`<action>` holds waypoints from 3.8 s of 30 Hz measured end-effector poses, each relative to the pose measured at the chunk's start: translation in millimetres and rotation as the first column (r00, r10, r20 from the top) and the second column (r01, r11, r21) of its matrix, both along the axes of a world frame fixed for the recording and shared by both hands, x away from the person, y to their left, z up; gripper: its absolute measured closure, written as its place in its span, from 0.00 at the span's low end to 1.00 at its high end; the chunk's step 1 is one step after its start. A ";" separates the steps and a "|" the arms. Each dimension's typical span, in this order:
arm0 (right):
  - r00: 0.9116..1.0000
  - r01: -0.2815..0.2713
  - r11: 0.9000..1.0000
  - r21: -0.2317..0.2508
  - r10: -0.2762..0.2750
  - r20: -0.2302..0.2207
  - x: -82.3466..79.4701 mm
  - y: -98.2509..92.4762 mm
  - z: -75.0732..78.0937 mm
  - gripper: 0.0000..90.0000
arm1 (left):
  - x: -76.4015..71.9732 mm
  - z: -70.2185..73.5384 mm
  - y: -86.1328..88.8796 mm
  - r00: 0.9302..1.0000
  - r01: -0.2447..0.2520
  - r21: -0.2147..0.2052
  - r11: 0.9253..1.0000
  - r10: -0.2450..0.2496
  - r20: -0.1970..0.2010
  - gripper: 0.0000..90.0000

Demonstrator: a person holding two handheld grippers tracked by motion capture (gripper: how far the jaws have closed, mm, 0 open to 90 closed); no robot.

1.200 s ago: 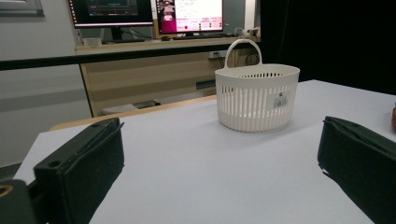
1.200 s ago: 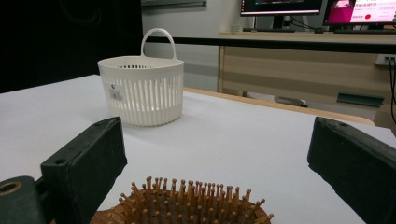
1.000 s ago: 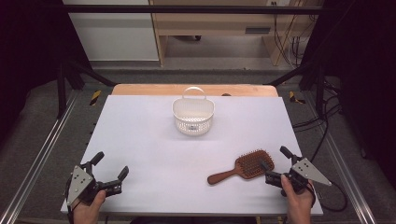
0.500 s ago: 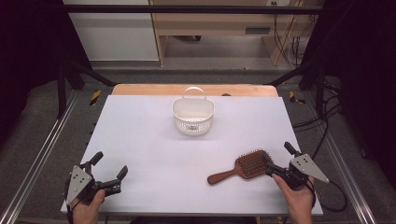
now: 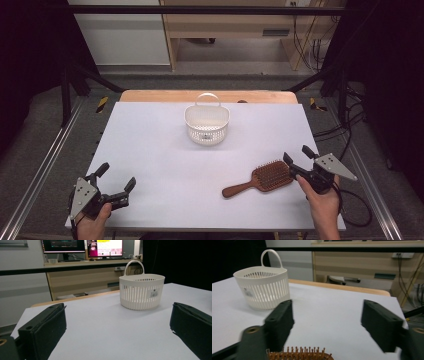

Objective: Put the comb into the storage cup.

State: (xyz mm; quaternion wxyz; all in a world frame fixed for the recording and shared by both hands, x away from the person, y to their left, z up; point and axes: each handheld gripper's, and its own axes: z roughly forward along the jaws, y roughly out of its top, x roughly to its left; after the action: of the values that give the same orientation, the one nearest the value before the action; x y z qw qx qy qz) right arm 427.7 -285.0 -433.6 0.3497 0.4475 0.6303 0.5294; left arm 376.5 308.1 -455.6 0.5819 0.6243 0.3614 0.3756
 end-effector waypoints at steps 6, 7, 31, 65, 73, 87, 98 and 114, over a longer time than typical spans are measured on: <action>0.997 -0.020 0.998 -0.058 0.016 -0.070 5.9 -4.6 0.6 0.67 | -0.4 0.4 0.2 1.000 0.002 0.005 1.000 -0.002 0.005 0.01; 0.996 -0.021 0.998 -0.064 0.016 -0.085 6.3 -5.3 -0.6 0.70 | -0.3 0.3 0.4 1.000 0.001 0.005 1.000 -0.001 0.004 0.01; 0.945 -0.051 0.996 -0.078 0.023 -0.326 16.2 -14.5 -25.8 1.00 | 0.6 -0.6 -1.7 1.000 0.008 0.014 1.000 -0.008 -0.009 0.01; 0.911 -0.102 0.982 -0.161 0.027 -0.412 11.9 0.9 -38.6 1.00 | 1.4 -1.5 -1.0 1.000 0.002 0.015 1.000 -0.002 -0.018 0.01; 0.910 -0.107 0.979 -0.174 0.026 -0.413 6.0 23.6 -38.2 1.00 | 1.8 -1.6 -0.7 1.000 0.000 0.016 1.000 0.000 -0.022 0.01; 0.901 -0.191 0.967 -0.166 0.106 -0.420 5.4 77.6 -38.4 1.00 | 1.8 -1.1 0.4 1.000 -0.005 0.012 1.000 0.005 -0.023 0.01; 0.897 -0.231 0.959 -0.163 0.145 -0.418 -3.0 113.9 -39.5 1.00 | 2.2 -1.0 0.2 1.000 -0.004 0.014 1.000 0.005 -0.024 0.01; 0.877 -0.334 0.926 -0.176 0.237 -0.418 1.5 176.9 -38.2 1.00 | 2.2 0.0 1.5 1.000 0.000 0.010 1.000 0.000 -0.023 0.01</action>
State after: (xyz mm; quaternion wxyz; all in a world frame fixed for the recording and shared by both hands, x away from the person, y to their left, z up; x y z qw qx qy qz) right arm 429.3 -108.1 -471.8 0.1870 0.3990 0.8061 0.3949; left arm 378.7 309.6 -455.6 0.5747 0.6315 0.3659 0.3702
